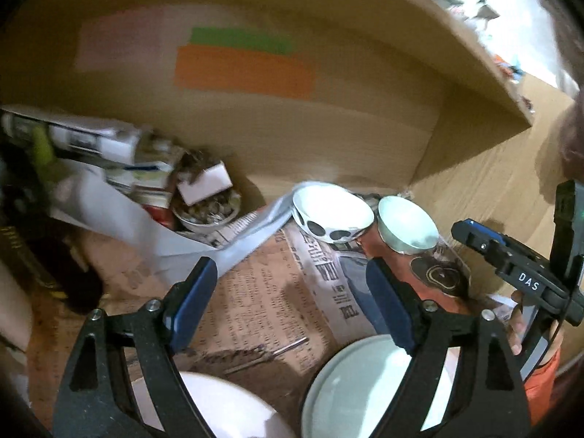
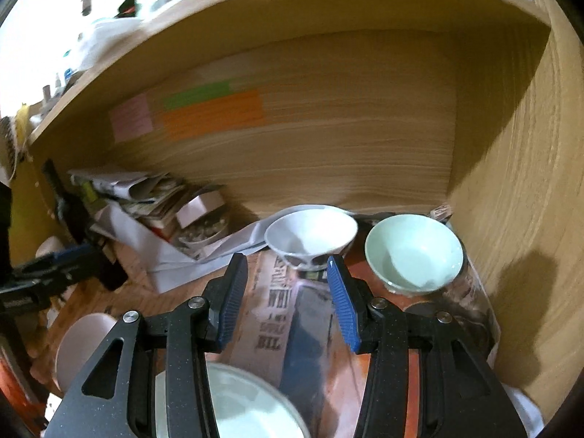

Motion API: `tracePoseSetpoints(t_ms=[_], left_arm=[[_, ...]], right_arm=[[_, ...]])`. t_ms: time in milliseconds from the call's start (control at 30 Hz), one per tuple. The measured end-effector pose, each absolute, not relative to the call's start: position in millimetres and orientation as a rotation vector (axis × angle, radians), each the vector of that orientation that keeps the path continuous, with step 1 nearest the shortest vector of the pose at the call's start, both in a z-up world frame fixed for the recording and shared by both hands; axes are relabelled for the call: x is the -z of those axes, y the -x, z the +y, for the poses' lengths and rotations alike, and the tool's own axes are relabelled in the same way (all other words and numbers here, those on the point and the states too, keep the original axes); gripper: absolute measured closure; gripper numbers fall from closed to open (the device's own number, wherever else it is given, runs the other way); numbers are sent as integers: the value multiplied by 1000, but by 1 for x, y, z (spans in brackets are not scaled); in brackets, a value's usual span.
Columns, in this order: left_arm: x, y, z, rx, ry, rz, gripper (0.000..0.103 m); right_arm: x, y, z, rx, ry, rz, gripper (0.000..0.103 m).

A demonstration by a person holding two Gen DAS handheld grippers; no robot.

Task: Organize plates and bowls
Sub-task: 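Move the left gripper toward the white bowl with black dots, then close the left gripper on the dotted bowl rim and lift it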

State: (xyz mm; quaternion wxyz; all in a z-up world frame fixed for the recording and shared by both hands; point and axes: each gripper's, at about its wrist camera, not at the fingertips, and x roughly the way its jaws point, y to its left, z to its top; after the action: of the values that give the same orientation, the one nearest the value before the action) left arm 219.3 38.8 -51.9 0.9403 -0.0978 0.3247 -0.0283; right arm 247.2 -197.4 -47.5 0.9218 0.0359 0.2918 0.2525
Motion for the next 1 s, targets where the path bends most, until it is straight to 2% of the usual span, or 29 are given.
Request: tracePoseSetpoints(t_ms=[733,1000], left_arm=[[114,-385,21,-23,182,957,19],[132,-418,19,-35,185,989,19]], right_arm=[[113,-354,-186,-575,-85,778,61],[119,-370,-190,-571,-128,816,61]])
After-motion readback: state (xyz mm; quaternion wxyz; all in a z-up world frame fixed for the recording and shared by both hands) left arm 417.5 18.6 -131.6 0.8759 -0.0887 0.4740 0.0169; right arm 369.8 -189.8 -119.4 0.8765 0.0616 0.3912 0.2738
